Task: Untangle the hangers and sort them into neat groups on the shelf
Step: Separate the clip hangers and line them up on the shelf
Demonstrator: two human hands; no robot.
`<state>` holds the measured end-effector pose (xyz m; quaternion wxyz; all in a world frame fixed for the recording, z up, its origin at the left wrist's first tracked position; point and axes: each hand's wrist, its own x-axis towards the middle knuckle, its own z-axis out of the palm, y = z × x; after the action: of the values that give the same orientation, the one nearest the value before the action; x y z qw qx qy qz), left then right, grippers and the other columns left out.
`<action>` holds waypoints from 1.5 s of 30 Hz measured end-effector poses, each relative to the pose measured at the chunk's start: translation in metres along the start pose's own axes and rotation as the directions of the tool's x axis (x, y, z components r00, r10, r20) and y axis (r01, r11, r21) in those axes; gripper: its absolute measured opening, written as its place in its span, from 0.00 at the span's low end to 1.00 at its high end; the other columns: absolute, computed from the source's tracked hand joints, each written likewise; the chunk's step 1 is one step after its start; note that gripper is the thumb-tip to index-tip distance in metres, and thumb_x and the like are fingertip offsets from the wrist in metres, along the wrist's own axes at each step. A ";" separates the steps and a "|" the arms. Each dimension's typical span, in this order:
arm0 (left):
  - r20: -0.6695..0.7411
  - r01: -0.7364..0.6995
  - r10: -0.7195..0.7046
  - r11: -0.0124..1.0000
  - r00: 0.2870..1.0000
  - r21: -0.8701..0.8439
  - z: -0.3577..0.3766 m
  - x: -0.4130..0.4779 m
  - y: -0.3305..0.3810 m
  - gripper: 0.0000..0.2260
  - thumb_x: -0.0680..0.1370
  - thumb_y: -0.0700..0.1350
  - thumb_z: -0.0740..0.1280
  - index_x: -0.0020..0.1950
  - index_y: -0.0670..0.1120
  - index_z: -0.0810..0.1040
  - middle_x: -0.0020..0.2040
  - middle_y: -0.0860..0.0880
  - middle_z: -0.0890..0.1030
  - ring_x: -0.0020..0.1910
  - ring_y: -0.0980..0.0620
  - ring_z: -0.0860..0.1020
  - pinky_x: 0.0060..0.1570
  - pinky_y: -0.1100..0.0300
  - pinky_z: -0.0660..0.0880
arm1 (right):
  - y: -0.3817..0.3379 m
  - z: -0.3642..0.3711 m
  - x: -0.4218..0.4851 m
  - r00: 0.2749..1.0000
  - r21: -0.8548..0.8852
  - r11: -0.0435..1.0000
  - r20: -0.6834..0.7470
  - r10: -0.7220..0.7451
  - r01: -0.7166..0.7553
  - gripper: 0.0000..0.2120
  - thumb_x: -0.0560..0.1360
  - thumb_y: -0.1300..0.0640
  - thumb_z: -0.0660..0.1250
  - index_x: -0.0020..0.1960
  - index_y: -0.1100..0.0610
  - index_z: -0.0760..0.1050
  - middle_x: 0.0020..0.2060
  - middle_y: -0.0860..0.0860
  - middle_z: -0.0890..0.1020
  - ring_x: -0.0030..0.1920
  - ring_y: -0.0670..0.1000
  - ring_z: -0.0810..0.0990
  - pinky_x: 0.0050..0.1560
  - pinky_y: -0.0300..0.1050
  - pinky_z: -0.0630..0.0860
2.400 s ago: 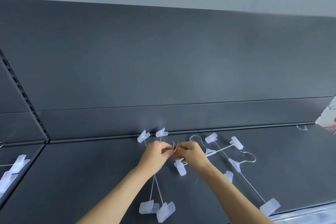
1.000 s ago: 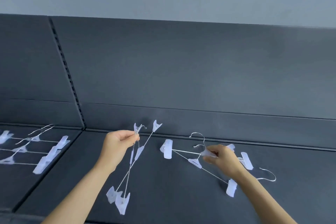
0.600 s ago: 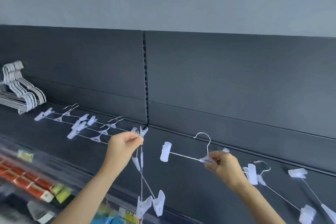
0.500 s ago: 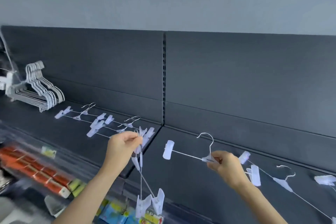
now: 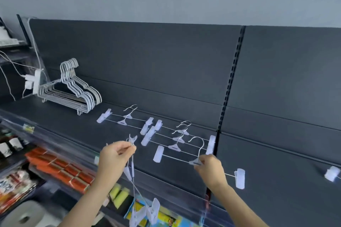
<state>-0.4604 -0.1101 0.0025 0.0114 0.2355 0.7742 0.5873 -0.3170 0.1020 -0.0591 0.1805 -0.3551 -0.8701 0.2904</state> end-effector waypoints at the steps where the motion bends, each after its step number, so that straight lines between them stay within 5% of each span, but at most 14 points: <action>1: -0.002 -0.001 0.001 1.000 1.000 -0.001 -0.005 0.006 -0.005 0.12 0.71 0.35 0.70 0.34 0.51 0.78 0.35 0.52 0.82 0.37 0.53 0.79 0.37 0.68 0.75 | -0.009 0.011 0.006 1.000 -0.010 1.000 0.018 -0.001 0.001 0.21 0.71 0.61 0.65 0.27 0.54 0.55 0.31 0.49 0.65 0.30 0.49 0.63 0.27 0.38 0.59; 8: -0.015 0.008 -0.008 1.000 1.000 -0.007 -0.019 0.065 -0.032 0.12 0.70 0.34 0.71 0.33 0.51 0.79 0.30 0.55 0.82 0.32 0.60 0.79 0.36 0.75 0.74 | -0.033 0.067 0.040 0.999 -0.122 0.992 0.041 -0.009 0.014 0.22 0.71 0.62 0.65 0.27 0.51 0.55 0.38 0.53 0.70 0.38 0.53 0.68 0.33 0.38 0.62; 12: 0.001 0.002 -0.002 1.000 1.000 0.018 -0.021 0.106 -0.038 0.12 0.70 0.34 0.71 0.32 0.51 0.79 0.30 0.58 0.82 0.30 0.61 0.78 0.36 0.75 0.74 | -0.037 0.070 0.045 1.000 -0.220 0.975 0.000 0.017 -0.017 0.07 0.68 0.57 0.71 0.36 0.57 0.75 0.37 0.52 0.71 0.42 0.58 0.75 0.40 0.45 0.68; 15: 0.011 -0.025 0.025 0.998 1.000 0.054 -0.024 0.130 -0.042 0.12 0.70 0.35 0.71 0.31 0.50 0.79 0.31 0.48 0.82 0.32 0.54 0.78 0.38 0.67 0.75 | -0.047 0.065 0.056 0.998 -0.251 0.968 -0.052 -0.031 0.016 0.15 0.56 0.58 0.80 0.39 0.59 0.80 0.33 0.54 0.78 0.36 0.61 0.78 0.35 0.49 0.75; 19: 0.060 -0.048 0.044 0.997 0.997 0.067 -0.030 0.166 -0.050 0.11 0.70 0.35 0.70 0.29 0.46 0.78 0.29 0.49 0.80 0.29 0.59 0.75 0.35 0.71 0.71 | -0.119 0.059 0.079 0.985 -0.021 0.985 -0.034 -0.170 0.170 0.04 0.70 0.60 0.70 0.38 0.61 0.78 0.36 0.54 0.78 0.39 0.54 0.76 0.41 0.46 0.73; 23: 0.128 -0.062 0.058 0.998 0.990 0.029 -0.037 0.202 -0.057 0.10 0.71 0.34 0.68 0.30 0.41 0.78 0.24 0.53 0.77 0.24 0.62 0.73 0.30 0.76 0.67 | -0.193 0.091 0.103 0.938 0.076 0.955 0.183 -0.295 0.286 0.13 0.75 0.56 0.63 0.34 0.60 0.73 0.31 0.55 0.76 0.33 0.52 0.71 0.41 0.45 0.72; 25: 0.161 -0.088 0.083 0.996 0.983 0.023 -0.041 0.217 -0.066 0.13 0.71 0.34 0.68 0.28 0.45 0.77 0.21 0.58 0.76 0.24 0.64 0.73 0.29 0.76 0.67 | -0.219 0.119 0.113 0.932 -0.010 0.976 0.297 -0.206 0.218 0.17 0.75 0.50 0.61 0.34 0.61 0.70 0.31 0.56 0.76 0.36 0.56 0.72 0.41 0.47 0.72; 28: 0.179 -0.105 0.098 0.994 0.979 0.032 -0.049 0.237 -0.083 0.09 0.71 0.35 0.69 0.30 0.38 0.78 0.24 0.52 0.78 0.25 0.61 0.73 0.29 0.75 0.67 | -0.241 0.157 0.120 0.919 -0.223 0.969 0.395 -0.007 0.103 0.20 0.73 0.44 0.62 0.30 0.55 0.62 0.29 0.49 0.69 0.34 0.54 0.70 0.36 0.43 0.68; 31: 0.184 -0.093 0.085 0.995 0.979 0.037 -0.054 0.258 -0.105 0.08 0.70 0.37 0.70 0.32 0.35 0.79 0.28 0.43 0.78 0.27 0.59 0.70 0.29 0.71 0.66 | -0.250 0.185 0.122 0.934 -0.404 0.906 0.357 0.033 0.122 0.08 0.74 0.51 0.61 0.43 0.56 0.74 0.43 0.53 0.79 0.47 0.57 0.77 0.46 0.42 0.69; 34: 0.272 -0.079 0.077 0.997 0.959 -0.002 -0.054 0.268 -0.121 0.08 0.71 0.37 0.68 0.33 0.35 0.78 0.25 0.53 0.76 0.28 0.58 0.70 0.31 0.67 0.66 | -0.246 0.204 0.126 0.952 -0.389 0.917 0.306 0.032 0.094 0.11 0.75 0.58 0.58 0.53 0.55 0.78 0.53 0.54 0.81 0.51 0.57 0.77 0.54 0.42 0.69; 36: 0.365 -0.072 0.066 0.997 0.929 0.001 -0.057 0.271 -0.130 0.07 0.74 0.40 0.67 0.37 0.38 0.79 0.25 0.57 0.77 0.30 0.62 0.74 0.36 0.71 0.69 | -0.244 0.208 0.131 0.950 -0.319 0.946 0.310 0.045 0.059 0.11 0.75 0.58 0.59 0.52 0.52 0.79 0.49 0.51 0.81 0.46 0.53 0.74 0.51 0.41 0.68; 38: 0.430 -0.162 0.121 0.985 0.895 0.061 -0.065 0.272 -0.145 0.09 0.75 0.45 0.65 0.39 0.41 0.77 0.32 0.52 0.79 0.34 0.59 0.75 0.42 0.64 0.73 | -0.239 0.207 0.137 0.946 -0.298 0.954 0.319 0.061 0.039 0.11 0.73 0.57 0.60 0.50 0.52 0.80 0.43 0.49 0.79 0.43 0.49 0.71 0.46 0.39 0.65; 41: 0.531 -0.444 0.248 0.850 0.811 0.282 -0.087 0.280 -0.177 0.14 0.76 0.52 0.63 0.54 0.45 0.80 0.47 0.49 0.83 0.46 0.52 0.79 0.49 0.54 0.77 | -0.234 0.207 0.145 0.945 -0.292 0.955 0.325 0.045 0.055 0.11 0.73 0.57 0.61 0.51 0.51 0.80 0.49 0.48 0.82 0.49 0.51 0.77 0.52 0.40 0.68; 45: 0.675 -0.706 0.305 0.541 0.672 0.458 -0.111 0.289 -0.213 0.10 0.62 0.56 0.76 0.37 0.53 0.83 0.31 0.58 0.82 0.31 0.59 0.79 0.40 0.64 0.78 | -0.228 0.210 0.151 0.953 -0.447 0.890 0.300 0.049 0.095 0.10 0.73 0.52 0.62 0.50 0.50 0.79 0.52 0.47 0.81 0.55 0.51 0.77 0.62 0.43 0.63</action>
<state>-0.8252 -0.1439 -0.0829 -0.0467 0.5936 0.7906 0.1428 -0.6456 -0.0001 -0.0591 -0.0403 -0.3282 -0.9352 0.1269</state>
